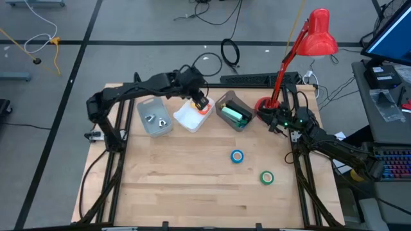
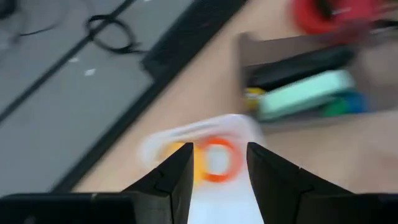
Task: Pick and place Stapler, Stapler remover, tape
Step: Put the blue tape into the white bin
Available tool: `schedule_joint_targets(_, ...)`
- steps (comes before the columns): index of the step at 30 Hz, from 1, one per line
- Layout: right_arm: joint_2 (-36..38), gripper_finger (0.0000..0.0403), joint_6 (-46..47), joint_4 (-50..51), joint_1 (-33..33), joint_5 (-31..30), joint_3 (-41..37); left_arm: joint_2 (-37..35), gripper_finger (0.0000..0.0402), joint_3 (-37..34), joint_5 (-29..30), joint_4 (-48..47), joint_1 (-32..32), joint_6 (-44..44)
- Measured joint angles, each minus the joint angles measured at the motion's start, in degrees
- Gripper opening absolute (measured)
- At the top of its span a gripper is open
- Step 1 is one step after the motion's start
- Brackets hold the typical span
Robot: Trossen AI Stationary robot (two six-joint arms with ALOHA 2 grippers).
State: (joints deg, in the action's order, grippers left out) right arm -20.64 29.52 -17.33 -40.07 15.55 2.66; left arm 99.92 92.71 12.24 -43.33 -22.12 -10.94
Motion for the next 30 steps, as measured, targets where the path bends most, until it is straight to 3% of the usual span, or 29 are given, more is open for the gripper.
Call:
schedule_joint_targets(9,0.02,0.0155,0.04,-8.49,0.07,9.14,-0.02,-6.36,0.0152,0.02,-6.22,-4.27,10.42,-5.66)
schedule_joint_targets(18,0.01,0.0155,2.31,-9.13,1.66,19.14,2.09,-6.69,0.0152,-1.86,-3.49,-5.78,19.9,-13.57)
schedule_joint_targets(24,-0.27,0.0155,-0.19,-9.19,8.28,18.97,6.99,-8.17,0.0152,-7.01,0.06,-2.22,24.17,-18.08)
schedule_joint_targets(30,-1.44,0.0155,-2.5,-5.31,15.36,15.56,11.87,-15.21,0.0152,-18.23,0.06,10.27,26.23,-19.28)
